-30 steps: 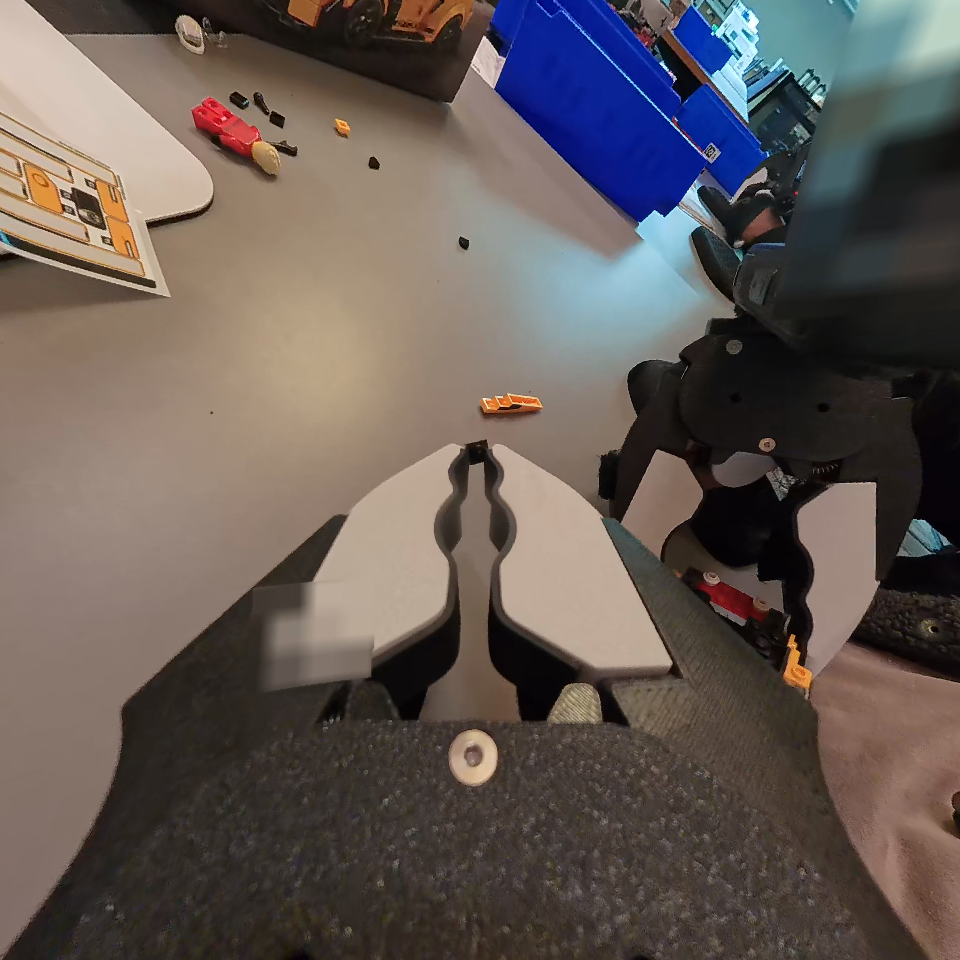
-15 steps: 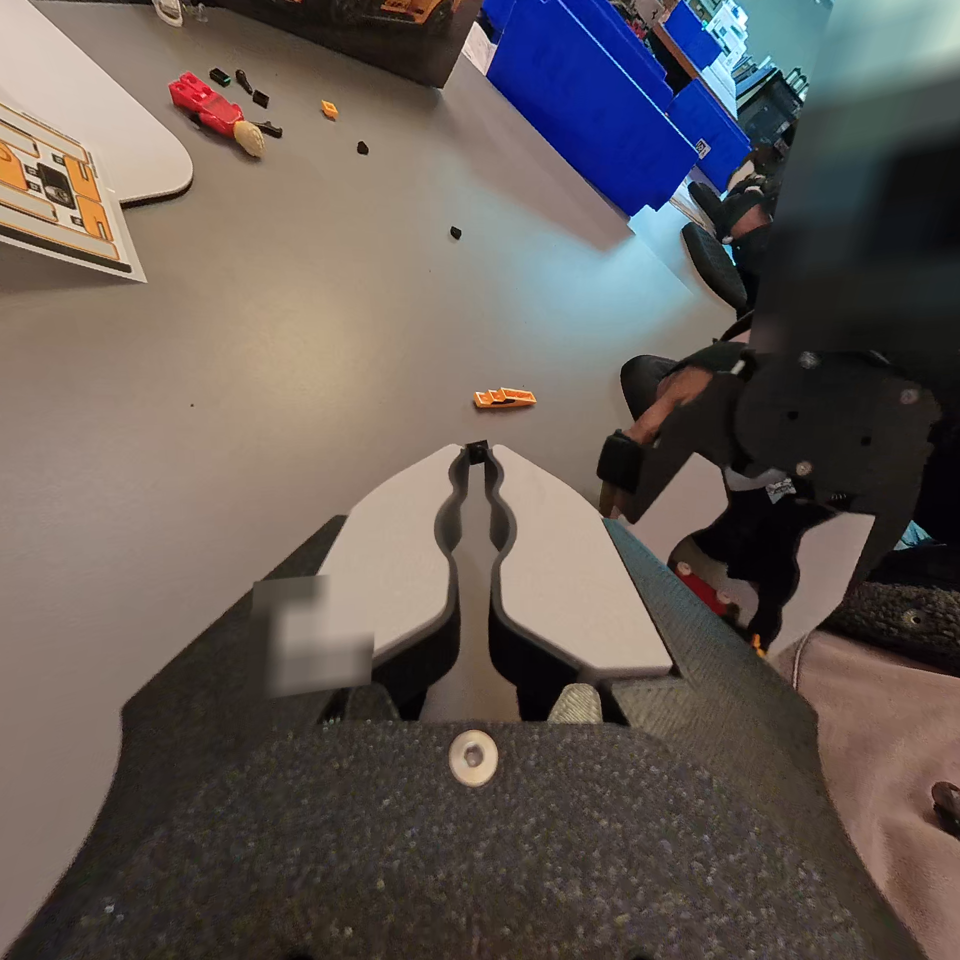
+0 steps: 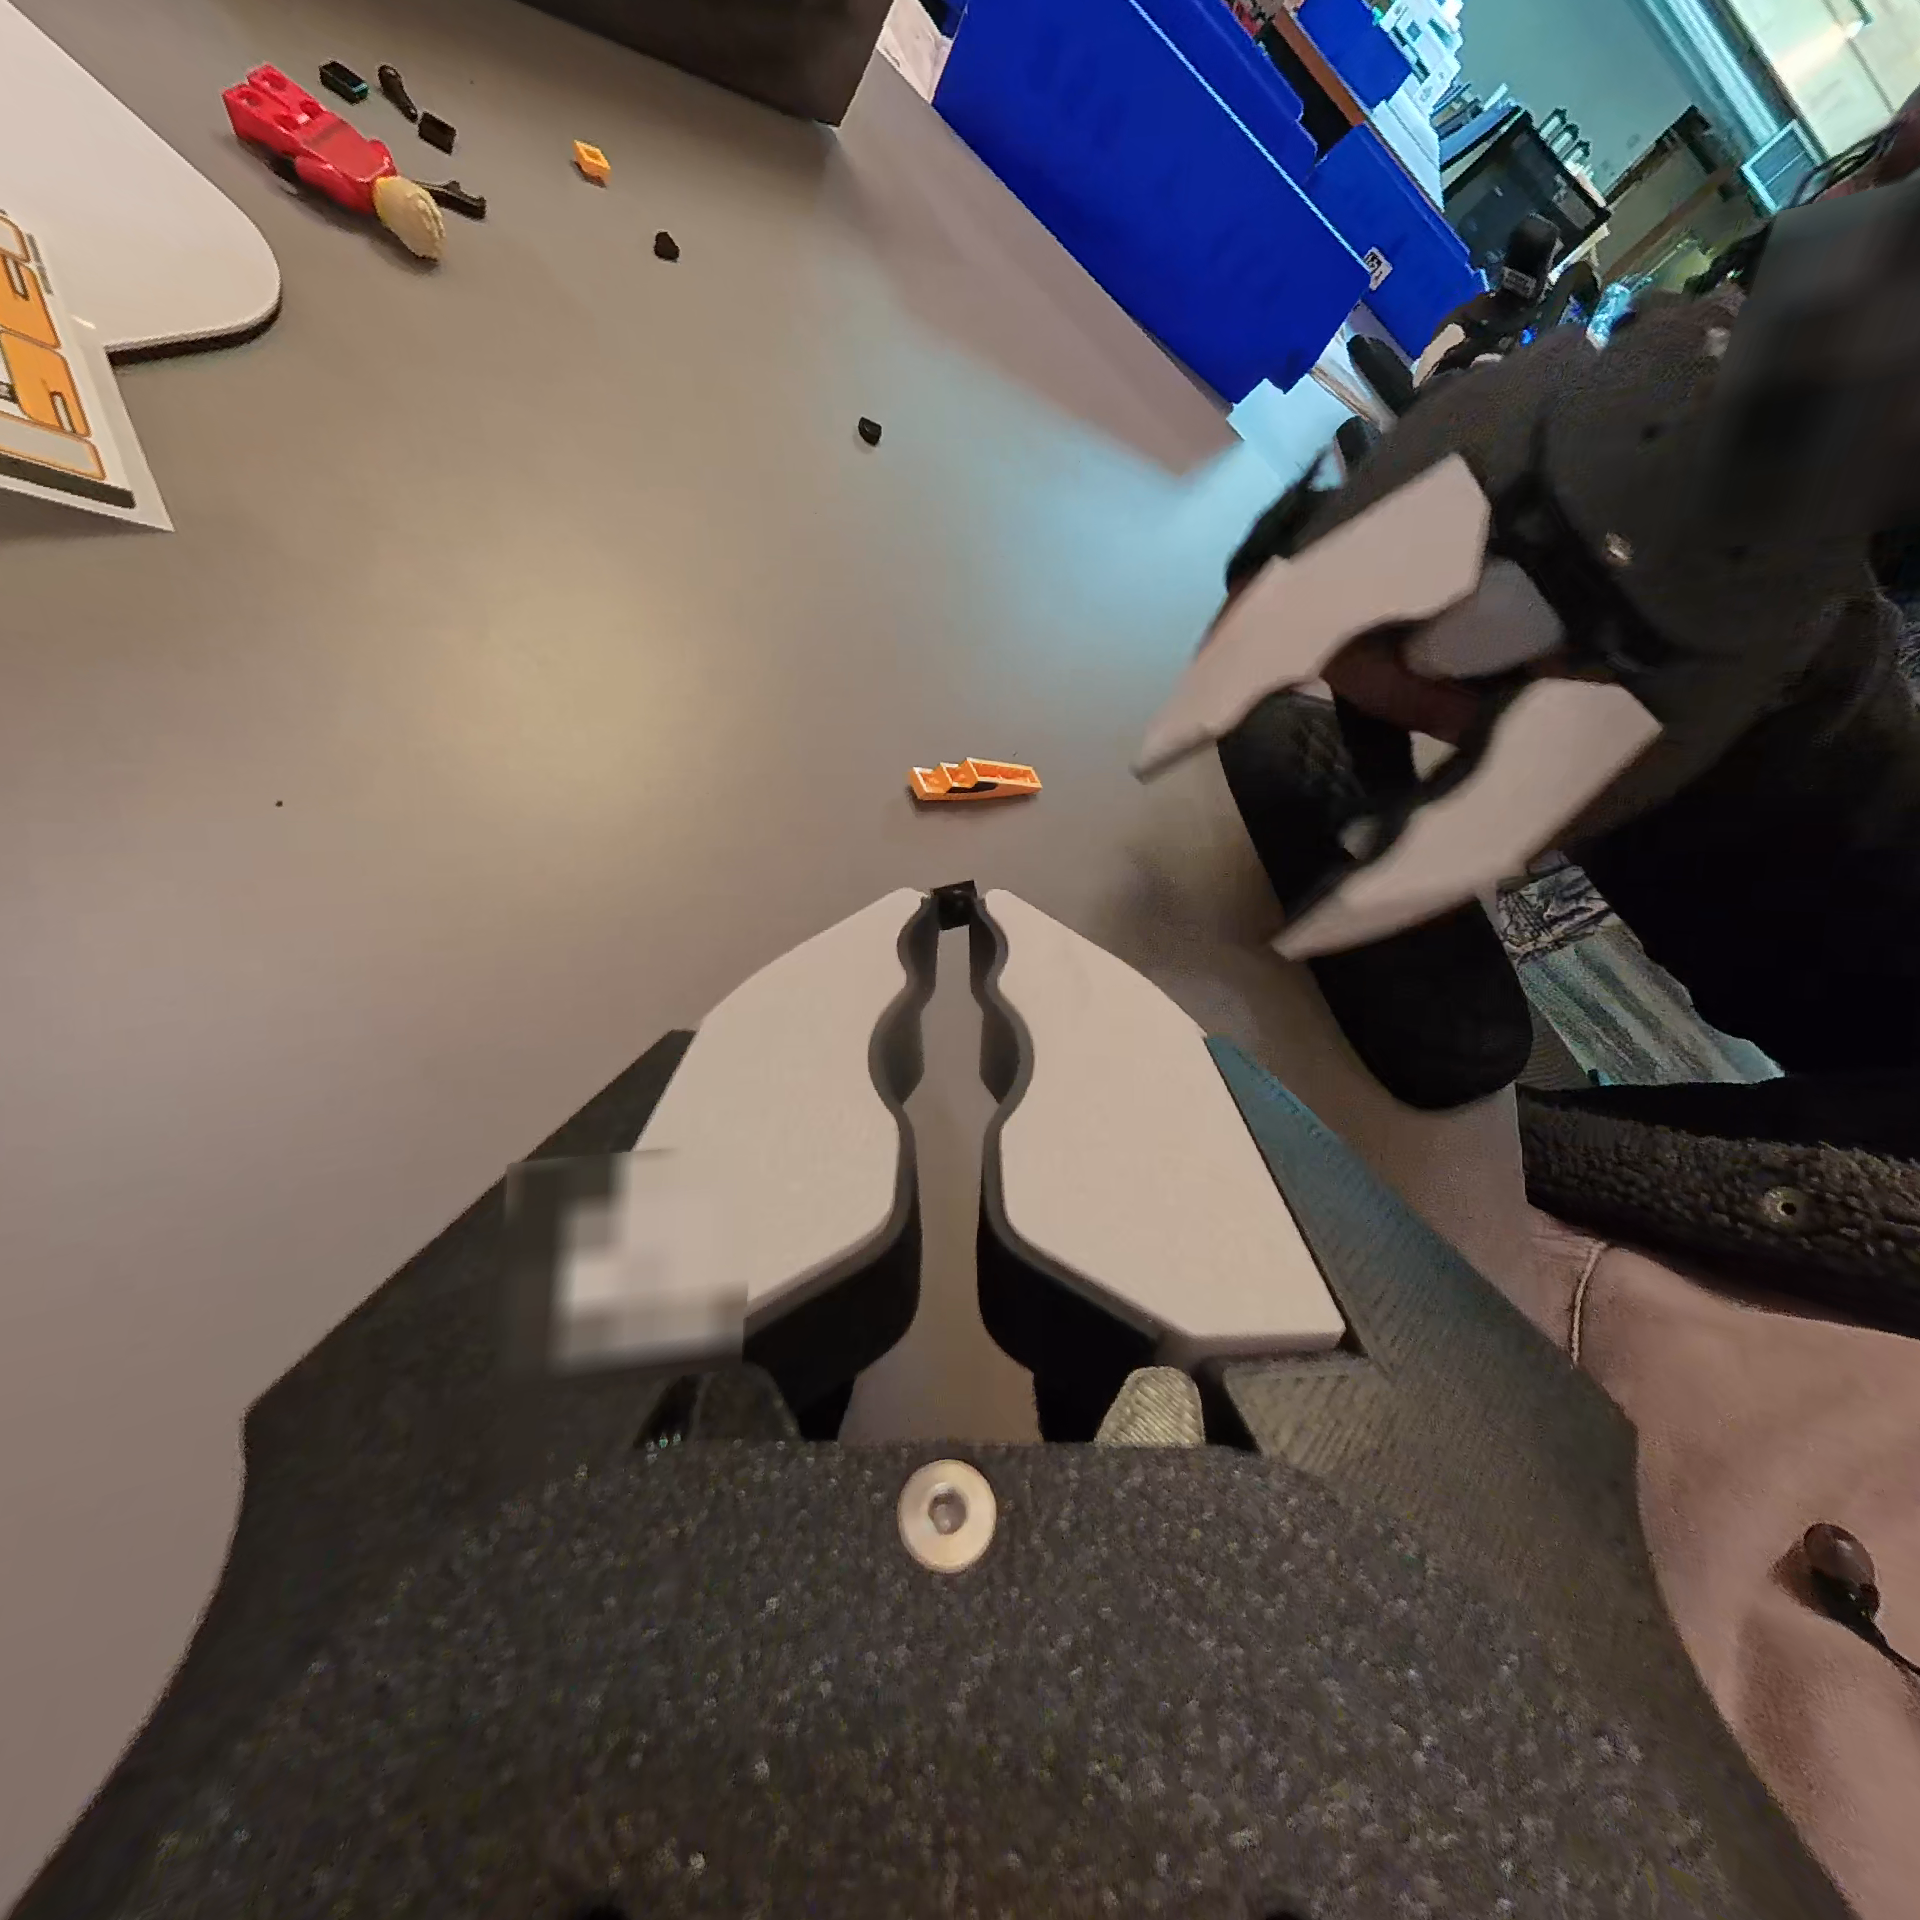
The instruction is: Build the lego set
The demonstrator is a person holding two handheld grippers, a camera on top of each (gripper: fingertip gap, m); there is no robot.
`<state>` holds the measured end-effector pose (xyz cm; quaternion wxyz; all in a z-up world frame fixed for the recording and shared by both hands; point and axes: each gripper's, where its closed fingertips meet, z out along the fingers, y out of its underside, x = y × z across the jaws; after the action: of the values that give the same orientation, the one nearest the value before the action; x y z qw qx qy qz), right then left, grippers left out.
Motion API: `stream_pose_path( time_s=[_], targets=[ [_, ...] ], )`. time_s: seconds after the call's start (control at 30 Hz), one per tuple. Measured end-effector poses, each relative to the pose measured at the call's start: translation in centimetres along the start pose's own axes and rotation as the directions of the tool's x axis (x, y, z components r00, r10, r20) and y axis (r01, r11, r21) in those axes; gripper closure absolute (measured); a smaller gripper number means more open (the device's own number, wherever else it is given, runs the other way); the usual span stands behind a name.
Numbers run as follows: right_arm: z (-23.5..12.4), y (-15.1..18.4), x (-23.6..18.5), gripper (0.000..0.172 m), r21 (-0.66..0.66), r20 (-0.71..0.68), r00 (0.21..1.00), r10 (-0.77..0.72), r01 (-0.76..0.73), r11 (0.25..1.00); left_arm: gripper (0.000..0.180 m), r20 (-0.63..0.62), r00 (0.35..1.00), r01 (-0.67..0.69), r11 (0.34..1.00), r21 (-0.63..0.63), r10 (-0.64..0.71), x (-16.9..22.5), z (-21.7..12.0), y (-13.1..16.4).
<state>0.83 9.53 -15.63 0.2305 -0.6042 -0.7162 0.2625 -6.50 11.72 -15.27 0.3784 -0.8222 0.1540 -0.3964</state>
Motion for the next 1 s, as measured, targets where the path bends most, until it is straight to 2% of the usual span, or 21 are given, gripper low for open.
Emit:
stream_pose_path(
  time_s=[0.07, 0.2, 0.3, 0.37, 0.47, 0.67, 1.0],
  targets=[
    [0.4, 1.4, 2.5, 0.128, -0.019, -0.095, 0.994, 0.061, -0.063, 0.998, 0.175, -0.003, 1.0, 0.003, 1.0, -0.002, -0.003, 0.0, 0.1, 0.1],
    [2.1, 3.9, 5.1, 0.135, -0.107, -0.195, 0.978, 0.075, -0.097, 0.989, 0.175, -0.019, 1.0, 0.021, 1.0, -0.004, -0.021, 0.1, 0.3, 0.3],
    [2.6, 3.9, 5.2, 0.148, -0.109, -0.165, 0.979, 0.12, -0.139, 0.984, 0.175, -0.045, 0.998, 0.039, 0.999, 0.003, -0.039, 0.4, 0.4, 0.3],
    [2.8, 3.8, 5.1, 0.164, -0.11, -0.152, 0.982, 0.115, -0.133, 0.985, 0.175, -0.067, 0.996, 0.051, 0.999, 0.005, -0.05, 0.7, 0.5, 0.3],
    [3.0, 3.4, 5.0, 0.164, -0.107, -0.162, 0.983, 0.083, -0.101, 0.989, 0.175, -0.102, 0.992, 0.069, 0.998, 0.01, -0.067, 1.3, 0.7, 0.2],
    [3.9, 0.1, 3.5, 0.164, -0.046, -0.285, 0.944, -0.168, 0.161, 0.986, 0.175, -0.132, 0.988, 0.081, 0.997, -0.007, -0.081, 2.0, 1.4, 0.7],
    [5.2, -1.1, 2.5, 0.164, -0.02, -0.291, 0.937, -0.194, 0.196, 0.98, 0.175, 0.016, 0.996, -0.087, 0.992, -0.086, 0.089, 1.3, 2.2, 1.8]
  ],
)
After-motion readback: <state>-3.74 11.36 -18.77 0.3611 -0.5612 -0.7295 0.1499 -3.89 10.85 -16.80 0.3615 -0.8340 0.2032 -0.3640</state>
